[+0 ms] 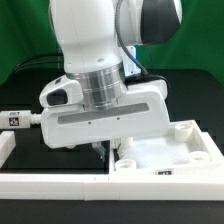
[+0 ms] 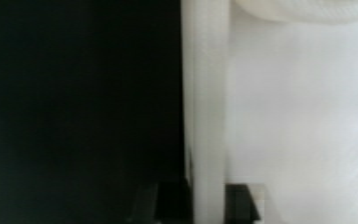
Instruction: Assemble one leg
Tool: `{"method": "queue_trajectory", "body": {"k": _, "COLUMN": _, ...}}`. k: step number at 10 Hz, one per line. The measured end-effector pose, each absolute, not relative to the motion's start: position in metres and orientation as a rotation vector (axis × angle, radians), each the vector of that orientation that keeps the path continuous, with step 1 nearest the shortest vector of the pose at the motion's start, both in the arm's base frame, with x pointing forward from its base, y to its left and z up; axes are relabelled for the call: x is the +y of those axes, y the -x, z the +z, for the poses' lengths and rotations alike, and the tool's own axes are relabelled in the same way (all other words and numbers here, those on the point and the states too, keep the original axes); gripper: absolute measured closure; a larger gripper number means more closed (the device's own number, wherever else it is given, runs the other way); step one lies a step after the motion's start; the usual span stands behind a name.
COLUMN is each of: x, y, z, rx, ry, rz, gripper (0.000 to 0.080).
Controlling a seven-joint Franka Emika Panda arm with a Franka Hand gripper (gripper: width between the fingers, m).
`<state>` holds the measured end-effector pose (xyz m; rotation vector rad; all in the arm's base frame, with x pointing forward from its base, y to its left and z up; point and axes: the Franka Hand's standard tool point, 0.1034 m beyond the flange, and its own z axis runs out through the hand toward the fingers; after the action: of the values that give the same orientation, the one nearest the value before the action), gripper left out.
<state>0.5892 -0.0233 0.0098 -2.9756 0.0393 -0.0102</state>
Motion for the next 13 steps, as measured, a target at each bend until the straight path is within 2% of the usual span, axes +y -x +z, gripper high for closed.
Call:
{"method": "queue_trajectory", "body": {"k": 2, "x": -0.023, "y": -0.589, "z": 0.009, "rx": 0.036, "ry": 2.976, "rz": -0.01, "gripper": 0.0741}}
{"method": "queue_trajectory", "body": {"k": 3, "x": -0.023, "y": -0.589, "z": 0.009, "rx": 0.036, "ry": 2.976, "rz": -0.01, "gripper": 0.054}}
{"method": "queue_trajectory", "body": {"k": 4, "x": -0.023, "y": -0.589, "z": 0.009, "rx": 0.035, "ry": 2.976, "rz": -0.01, "gripper": 0.054}}
{"method": "queue_trajectory", "body": {"k": 5, "x": -0.023, "y": -0.589, "z": 0.009, "rx": 0.034, "ry": 2.976, "rz": -0.01, "gripper": 0.0363}}
{"method": "queue_trajectory", "body": {"k": 6, "x": -0.023, "y": -0.589, "z": 0.009, "rx": 0.034, "ry": 2.976, "rz": -0.01, "gripper": 0.0234}}
{"method": "queue_trajectory", "body": {"k": 7, "x": -0.023, "y": -0.589, "z": 0.011, "rx": 0.032, "ry": 2.974, "rz": -0.004, "gripper": 0.0234}}
{"method": "queue_trajectory", "body": {"k": 8, "x": -0.022, "y": -0.585, "z": 0.023, "rx": 0.023, "ry": 2.967, "rz": 0.038, "gripper": 0.0163}}
{"method": "queue_trajectory", "body": {"k": 10, "x": -0.016, "y": -0.574, "z": 0.055, "rx": 0.066, "ry": 2.962, "rz": 0.086, "gripper": 0.0154}}
{"method": "queue_trajectory", "body": {"k": 11, "x": -0.009, "y": -0.573, "z": 0.061, "rx": 0.095, "ry": 2.958, "rz": 0.113, "gripper": 0.0151}}
{"method": "queue_trajectory", "body": {"k": 13, "x": -0.01, "y": -0.573, "z": 0.055, "rx": 0.053, "ry": 2.958, "rz": 0.105, "gripper": 0.0151}}
